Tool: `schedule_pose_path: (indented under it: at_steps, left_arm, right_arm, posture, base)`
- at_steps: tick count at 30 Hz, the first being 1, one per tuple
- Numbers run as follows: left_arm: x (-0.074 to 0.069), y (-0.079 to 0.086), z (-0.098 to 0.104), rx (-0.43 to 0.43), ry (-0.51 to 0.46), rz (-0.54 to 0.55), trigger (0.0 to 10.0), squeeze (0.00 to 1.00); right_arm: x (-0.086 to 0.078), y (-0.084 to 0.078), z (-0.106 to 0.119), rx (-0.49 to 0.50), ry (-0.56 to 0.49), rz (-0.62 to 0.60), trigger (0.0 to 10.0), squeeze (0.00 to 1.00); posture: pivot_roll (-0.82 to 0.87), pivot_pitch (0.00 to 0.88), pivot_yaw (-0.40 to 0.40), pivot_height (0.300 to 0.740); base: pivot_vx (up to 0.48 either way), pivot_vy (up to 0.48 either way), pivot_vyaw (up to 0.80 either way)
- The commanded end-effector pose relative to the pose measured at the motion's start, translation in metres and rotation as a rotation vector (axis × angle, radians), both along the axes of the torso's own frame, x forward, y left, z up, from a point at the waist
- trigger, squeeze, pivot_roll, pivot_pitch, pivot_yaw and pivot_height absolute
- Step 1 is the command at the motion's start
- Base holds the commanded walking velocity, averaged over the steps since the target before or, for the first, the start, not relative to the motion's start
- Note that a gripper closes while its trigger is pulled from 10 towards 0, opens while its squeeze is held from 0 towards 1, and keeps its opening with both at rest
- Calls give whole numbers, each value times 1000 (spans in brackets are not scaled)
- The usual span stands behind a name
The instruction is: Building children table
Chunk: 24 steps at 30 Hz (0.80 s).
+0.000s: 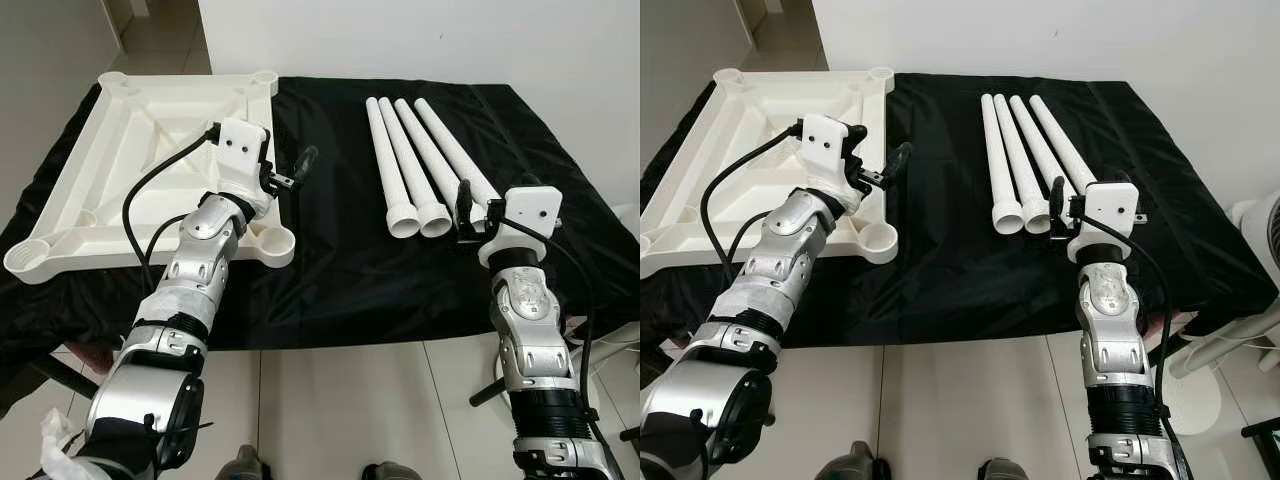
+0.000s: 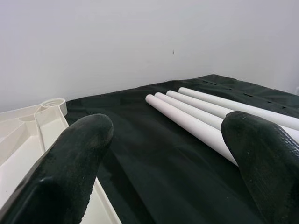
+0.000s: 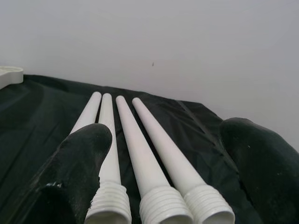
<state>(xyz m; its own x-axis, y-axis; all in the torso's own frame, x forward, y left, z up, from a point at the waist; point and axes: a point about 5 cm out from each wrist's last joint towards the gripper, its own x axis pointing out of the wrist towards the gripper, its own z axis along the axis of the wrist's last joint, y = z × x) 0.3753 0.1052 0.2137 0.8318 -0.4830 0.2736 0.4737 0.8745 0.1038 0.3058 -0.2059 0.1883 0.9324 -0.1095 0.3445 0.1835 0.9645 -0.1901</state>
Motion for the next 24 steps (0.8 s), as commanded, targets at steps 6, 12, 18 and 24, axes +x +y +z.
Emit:
schedule_pose_path:
  at_steps: [6,12,18,24]
  left_arm:
    - [-5,8,-16,-15,37,8,10000,0]
    - [-6,14,-21,-30,55,47,10000,0]
    - [-4,16,-19,-30,54,53,10000,0]
    - [-1,16,-15,-31,47,56,10000,0]
  right_arm:
    - [-20,-1,9,38,-103,-30,10000,0]
    - [-31,2,5,38,-107,-49,10000,0]
    - [-35,0,1,11,-91,-53,10000,0]
    - [-32,-3,3,6,-92,-57,10000,0]
  posture:
    - [59,17,-17,740]
    - [54,0,-3,740]
    - [47,0,6,740]
    - [39,0,9,740]
  base:
    - [0,0,0]
    - [0,0,0]
    - [0,0,0]
    - [0,0,0]
